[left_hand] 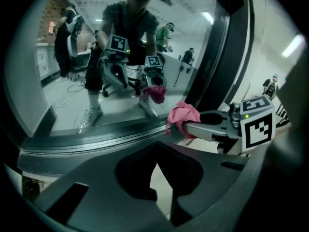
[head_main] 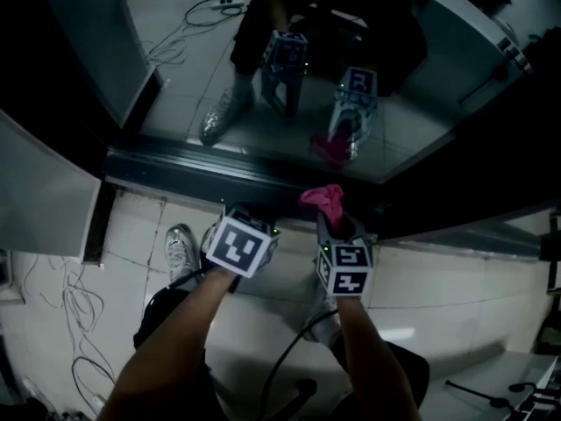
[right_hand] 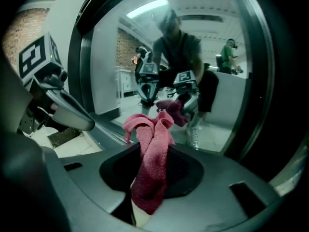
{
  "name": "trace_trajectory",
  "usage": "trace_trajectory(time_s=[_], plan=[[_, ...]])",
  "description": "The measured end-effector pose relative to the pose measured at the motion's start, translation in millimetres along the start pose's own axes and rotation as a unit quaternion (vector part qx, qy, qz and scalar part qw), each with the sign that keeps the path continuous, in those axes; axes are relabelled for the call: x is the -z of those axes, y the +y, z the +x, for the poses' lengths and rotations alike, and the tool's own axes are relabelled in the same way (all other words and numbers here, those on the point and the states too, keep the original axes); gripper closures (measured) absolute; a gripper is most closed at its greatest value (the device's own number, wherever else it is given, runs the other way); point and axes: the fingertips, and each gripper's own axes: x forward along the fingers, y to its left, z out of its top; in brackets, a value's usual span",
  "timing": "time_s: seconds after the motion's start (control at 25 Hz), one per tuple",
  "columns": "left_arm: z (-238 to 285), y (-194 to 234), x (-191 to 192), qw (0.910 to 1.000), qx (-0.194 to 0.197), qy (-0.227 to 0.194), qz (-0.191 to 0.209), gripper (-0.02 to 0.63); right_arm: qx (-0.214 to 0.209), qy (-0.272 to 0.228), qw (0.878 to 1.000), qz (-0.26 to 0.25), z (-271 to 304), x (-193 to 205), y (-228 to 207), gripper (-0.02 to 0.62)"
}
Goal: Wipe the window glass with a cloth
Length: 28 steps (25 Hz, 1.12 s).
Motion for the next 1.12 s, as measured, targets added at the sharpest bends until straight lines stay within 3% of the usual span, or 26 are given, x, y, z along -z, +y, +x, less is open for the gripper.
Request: trace_trajectory(time_s=[0.28,0.64,0.88,1.12], plan=[[20.0,-31.6,-3.6,0.9997,0.016,0.009,0.016,0.601,0.112,-0.048,0.989,0.085,-47.6,-6.9,-87.3,0.479],[32.1,-51.5,-6.2,0.9992,0.032,0.012,0.022,0.601,0.248,-0.098,0.945,0.192,-65.9,-7.9,-166.7,0.479],[35.3,-54.3,-2.3,0.9989,0.034,0.021,0.023,0.601,0.29,-0.103,0.911,0.273,-61.7,7.9,-194.7,0.479],[33.4,-48.5,0.2,0.999,0.026,0.031,0.02,0.601,0.294,-0.099,0.908,0.281,-49.3,10.3,-207.1,0.479]])
